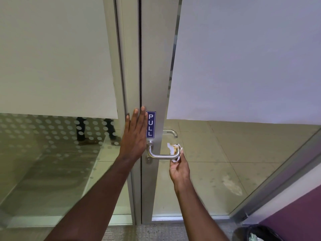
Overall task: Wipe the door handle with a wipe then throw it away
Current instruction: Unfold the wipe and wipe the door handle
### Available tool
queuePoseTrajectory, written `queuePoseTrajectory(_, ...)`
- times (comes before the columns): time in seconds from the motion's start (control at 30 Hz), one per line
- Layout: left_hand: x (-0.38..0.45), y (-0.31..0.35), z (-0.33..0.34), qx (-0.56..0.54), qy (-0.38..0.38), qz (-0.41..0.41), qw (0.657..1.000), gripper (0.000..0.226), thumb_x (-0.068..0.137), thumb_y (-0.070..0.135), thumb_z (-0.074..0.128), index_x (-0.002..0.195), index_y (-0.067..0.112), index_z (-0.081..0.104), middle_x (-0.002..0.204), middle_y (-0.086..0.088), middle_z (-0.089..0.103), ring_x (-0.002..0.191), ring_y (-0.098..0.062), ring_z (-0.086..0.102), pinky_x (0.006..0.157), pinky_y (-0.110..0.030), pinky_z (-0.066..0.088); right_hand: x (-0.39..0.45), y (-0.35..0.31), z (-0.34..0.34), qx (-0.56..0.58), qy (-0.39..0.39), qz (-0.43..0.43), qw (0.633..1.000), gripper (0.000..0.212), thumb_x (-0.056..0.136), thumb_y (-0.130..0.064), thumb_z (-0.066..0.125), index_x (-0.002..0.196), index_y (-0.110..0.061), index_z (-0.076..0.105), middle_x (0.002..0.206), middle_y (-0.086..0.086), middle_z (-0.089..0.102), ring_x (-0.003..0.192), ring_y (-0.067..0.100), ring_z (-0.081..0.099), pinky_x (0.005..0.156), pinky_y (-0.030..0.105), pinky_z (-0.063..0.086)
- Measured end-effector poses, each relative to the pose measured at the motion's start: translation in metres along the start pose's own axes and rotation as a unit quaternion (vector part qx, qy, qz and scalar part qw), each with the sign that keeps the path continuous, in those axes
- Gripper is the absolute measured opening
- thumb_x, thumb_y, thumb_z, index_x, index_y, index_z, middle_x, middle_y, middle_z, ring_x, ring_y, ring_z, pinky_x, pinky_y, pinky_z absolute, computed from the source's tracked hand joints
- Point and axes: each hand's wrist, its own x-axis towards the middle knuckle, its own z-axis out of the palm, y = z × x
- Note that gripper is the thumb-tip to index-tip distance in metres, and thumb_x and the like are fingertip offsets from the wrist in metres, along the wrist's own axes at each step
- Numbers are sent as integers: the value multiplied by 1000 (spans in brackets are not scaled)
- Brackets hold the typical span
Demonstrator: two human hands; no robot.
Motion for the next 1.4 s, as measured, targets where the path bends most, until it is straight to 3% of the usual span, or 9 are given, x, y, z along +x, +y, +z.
queuePoseTrajectory(0.17, -1, 1, 0, 1, 8, -1, 1000, 72, 95, 26, 18, 161, 3, 3, 171, -18, 0, 158, -36, -7, 128, -54, 2, 10, -5, -14, -112, 2, -24, 993, 36, 98, -10, 59, 132, 1, 60, 130, 19, 66, 124, 31, 62, 79, 24, 58)
queuePoseTrajectory(0.27, 1, 3, 1, -5, 7, -9, 1000, 73, 95, 28, 19, 161, 2, 5, 171, -18, 2, 158, -37, -6, 128, -56, 5, 18, -15, -3, -151, -12, -6, 988, 25, 94, -2, 63, 117, 6, 64, 104, 23, 74, 91, 31, 75, 70, 26, 63)
queuePoseTrajectory(0.37, 0, 3, 3, -6, 15, -8, 1000, 71, 97, 27, 21, 161, 3, 4, 171, -18, 0, 158, -36, -7, 128, -56, 4, 25, -24, 6, -281, -29, -40, 958, 15, 88, 0, 69, 102, 6, 72, 96, 20, 72, 86, 32, 71, 76, 32, 59)
queuePoseTrajectory(0.57, 1, 3, 2, 1, 16, -8, 1000, 69, 98, 22, 20, 161, 3, 3, 172, -17, -2, 158, -36, -7, 128, -56, 7, 12, -36, -10, -593, -106, -279, 748, 9, 83, -11, 78, 88, -18, 81, 87, -2, 80, 89, 10, 74, 79, 31, 57)
queuePoseTrajectory(0.77, 1, 3, 2, 9, 12, -10, 1000, 68, 98, 21, 20, 161, 2, 4, 171, -17, -1, 158, -35, -10, 128, -56, 5, -10, -50, -28, -749, -257, -422, 442, 35, 90, -3, 65, 116, -25, 74, 118, -9, 74, 126, 3, 58, 112, 21, 39)
queuePoseTrajectory(0.9, 1, 4, 1, 6, 13, -10, 1000, 68, 97, 23, 20, 161, 1, 6, 171, -16, 0, 158, -36, -7, 127, -57, 8, -15, -61, -14, -790, -301, -410, 341, 52, 83, 10, 59, 112, -31, 67, 114, -10, 72, 106, 12, 66, 95, 24, 52)
queuePoseTrajectory(0.97, 1, 5, 0, -5, 9, -7, 1000, 69, 97, 23, 21, 161, 1, 9, 171, -18, 5, 158, -36, -3, 127, -58, 10, -13, -68, 0, -812, -297, -372, 337, 49, 83, 8, 59, 106, -34, 70, 106, -12, 75, 93, 11, 70, 80, 26, 56)
queuePoseTrajectory(1.17, 1, 4, -5, -8, -3, 1, 1000, 76, 93, 32, 22, 161, 2, 8, 170, -19, 9, 158, -37, 4, 127, -56, 8, -6, -61, 33, -850, -318, -266, 325, 18, 85, -8, 74, 98, -19, 80, 93, -2, 78, 81, 14, 71, 76, 35, 56)
queuePoseTrajectory(1.4, 1, -1, 0, 8, -13, -5, 1000, 77, 96, 41, 17, 161, 5, -4, 172, -17, 1, 158, -35, -3, 127, -54, 1, -15, 1, 37, -860, -176, -289, 381, 12, 79, -32, 80, 79, -23, 73, 76, -6, 74, 71, 13, 67, 65, 32, 52)
